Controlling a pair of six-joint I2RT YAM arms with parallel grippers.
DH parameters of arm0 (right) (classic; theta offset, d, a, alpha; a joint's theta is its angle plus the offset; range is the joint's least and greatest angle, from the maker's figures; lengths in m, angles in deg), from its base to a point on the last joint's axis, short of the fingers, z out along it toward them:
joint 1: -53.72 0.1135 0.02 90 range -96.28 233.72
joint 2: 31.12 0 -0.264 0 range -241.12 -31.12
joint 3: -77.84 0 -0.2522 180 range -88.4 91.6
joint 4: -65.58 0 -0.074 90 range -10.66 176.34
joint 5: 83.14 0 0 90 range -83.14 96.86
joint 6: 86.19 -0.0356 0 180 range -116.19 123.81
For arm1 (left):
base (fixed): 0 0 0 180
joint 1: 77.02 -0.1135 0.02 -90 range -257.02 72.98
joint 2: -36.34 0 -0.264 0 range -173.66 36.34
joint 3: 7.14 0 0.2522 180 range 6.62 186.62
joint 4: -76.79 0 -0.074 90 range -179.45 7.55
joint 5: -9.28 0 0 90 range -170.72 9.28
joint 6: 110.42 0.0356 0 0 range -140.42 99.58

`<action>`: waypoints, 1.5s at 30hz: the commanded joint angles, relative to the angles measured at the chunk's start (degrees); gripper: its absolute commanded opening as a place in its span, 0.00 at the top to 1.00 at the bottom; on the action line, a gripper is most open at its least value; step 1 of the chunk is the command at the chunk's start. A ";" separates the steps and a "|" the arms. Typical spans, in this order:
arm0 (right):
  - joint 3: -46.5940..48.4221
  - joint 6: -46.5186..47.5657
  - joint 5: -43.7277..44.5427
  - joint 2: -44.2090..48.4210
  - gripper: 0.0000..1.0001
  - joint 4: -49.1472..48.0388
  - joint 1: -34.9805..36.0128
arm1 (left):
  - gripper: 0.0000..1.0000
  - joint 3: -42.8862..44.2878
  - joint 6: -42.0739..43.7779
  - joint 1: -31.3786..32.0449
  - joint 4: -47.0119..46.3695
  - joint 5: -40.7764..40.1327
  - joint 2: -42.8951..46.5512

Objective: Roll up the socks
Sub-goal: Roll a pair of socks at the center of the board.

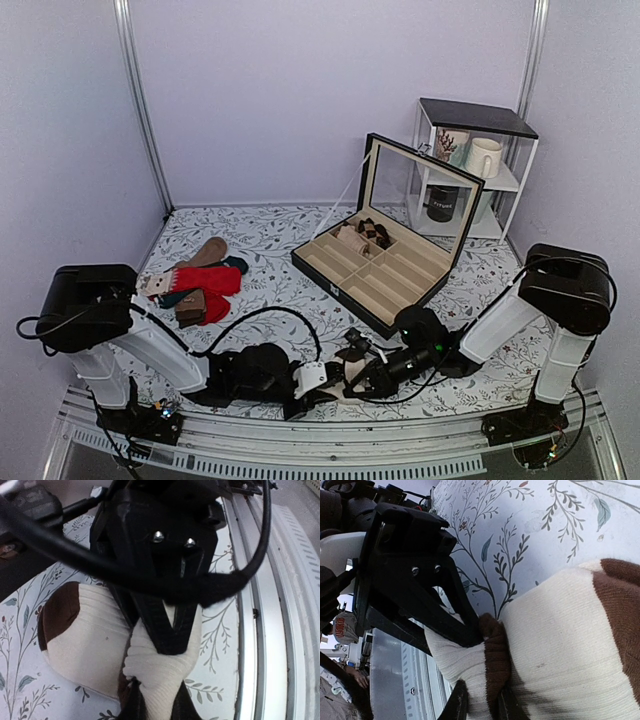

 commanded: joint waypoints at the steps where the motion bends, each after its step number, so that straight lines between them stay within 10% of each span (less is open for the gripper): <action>1: -0.28 0.96 4.75 -2.43 0.84 15.48 1.35 | 1.00 3.56 -3.63 0.23 11.66 4.93 -2.38; 16: -8.04 16.31 26.56 30.90 0.50 15.86 3.81 | 1.00 8.56 -16.86 -5.81 27.86 18.42 -12.62; 37: -10.28 19.39 42.71 23.29 0.37 9.53 11.86 | 1.00 7.94 -18.78 -8.52 27.95 22.78 -13.93; 45: -5.73 6.48 53.26 30.92 0.34 25.90 10.66 | 1.00 7.70 -18.15 -8.45 27.76 21.70 -13.29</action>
